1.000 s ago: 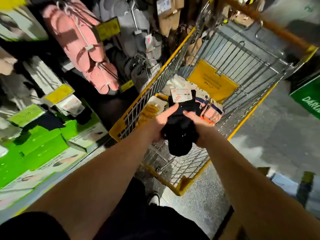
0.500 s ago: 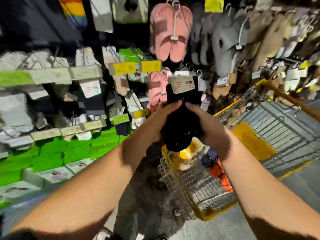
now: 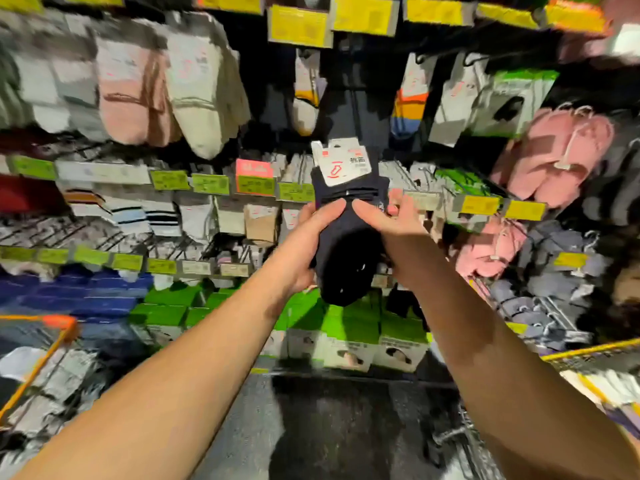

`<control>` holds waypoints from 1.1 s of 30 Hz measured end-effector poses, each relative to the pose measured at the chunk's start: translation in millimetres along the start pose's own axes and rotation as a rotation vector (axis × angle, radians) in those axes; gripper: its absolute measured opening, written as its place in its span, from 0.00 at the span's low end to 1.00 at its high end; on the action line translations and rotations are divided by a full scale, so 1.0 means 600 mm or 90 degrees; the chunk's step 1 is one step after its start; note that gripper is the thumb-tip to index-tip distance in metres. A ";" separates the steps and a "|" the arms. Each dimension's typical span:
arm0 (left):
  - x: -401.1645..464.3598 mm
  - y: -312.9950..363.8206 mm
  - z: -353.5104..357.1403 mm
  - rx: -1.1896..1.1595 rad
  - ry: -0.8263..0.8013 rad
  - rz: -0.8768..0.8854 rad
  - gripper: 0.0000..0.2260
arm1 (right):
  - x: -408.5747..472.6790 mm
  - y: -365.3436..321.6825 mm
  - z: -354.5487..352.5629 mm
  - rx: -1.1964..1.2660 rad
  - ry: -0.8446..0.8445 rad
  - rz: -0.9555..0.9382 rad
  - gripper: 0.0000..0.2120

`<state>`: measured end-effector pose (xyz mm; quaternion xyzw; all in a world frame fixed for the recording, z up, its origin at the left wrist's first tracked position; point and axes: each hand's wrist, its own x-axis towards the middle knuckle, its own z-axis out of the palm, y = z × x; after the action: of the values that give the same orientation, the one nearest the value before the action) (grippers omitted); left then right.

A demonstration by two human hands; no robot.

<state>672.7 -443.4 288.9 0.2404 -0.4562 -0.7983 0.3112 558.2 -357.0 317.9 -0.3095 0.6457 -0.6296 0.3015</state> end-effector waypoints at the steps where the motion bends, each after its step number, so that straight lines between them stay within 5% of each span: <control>1: -0.011 0.023 -0.032 -0.002 0.026 0.002 0.29 | 0.006 0.000 0.036 -0.027 0.006 -0.028 0.39; 5: -0.045 0.097 -0.131 -0.005 0.072 0.038 0.23 | 0.006 -0.030 0.164 -0.089 -0.030 -0.061 0.37; 12: -0.064 0.180 -0.218 0.021 0.108 0.083 0.28 | -0.010 -0.083 0.281 -0.053 -0.132 -0.040 0.42; 18: -0.076 0.229 -0.237 0.122 0.125 0.115 0.46 | -0.001 -0.120 0.326 -0.081 -0.108 -0.056 0.27; 22: -0.073 0.237 -0.236 0.204 0.143 0.129 0.36 | 0.008 -0.122 0.337 -0.045 -0.086 -0.031 0.24; 29: -0.064 0.227 -0.212 0.420 0.187 0.140 0.32 | 0.013 -0.123 0.316 -0.013 -0.102 0.029 0.22; 33: -0.048 0.218 -0.199 0.438 0.190 0.145 0.36 | 0.017 -0.126 0.288 0.005 -0.149 0.052 0.06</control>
<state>808.5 -542.9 350.6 0.3916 -0.6709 -0.5152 0.3620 687.7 -474.3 389.1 -0.3528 0.6159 -0.5787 0.4016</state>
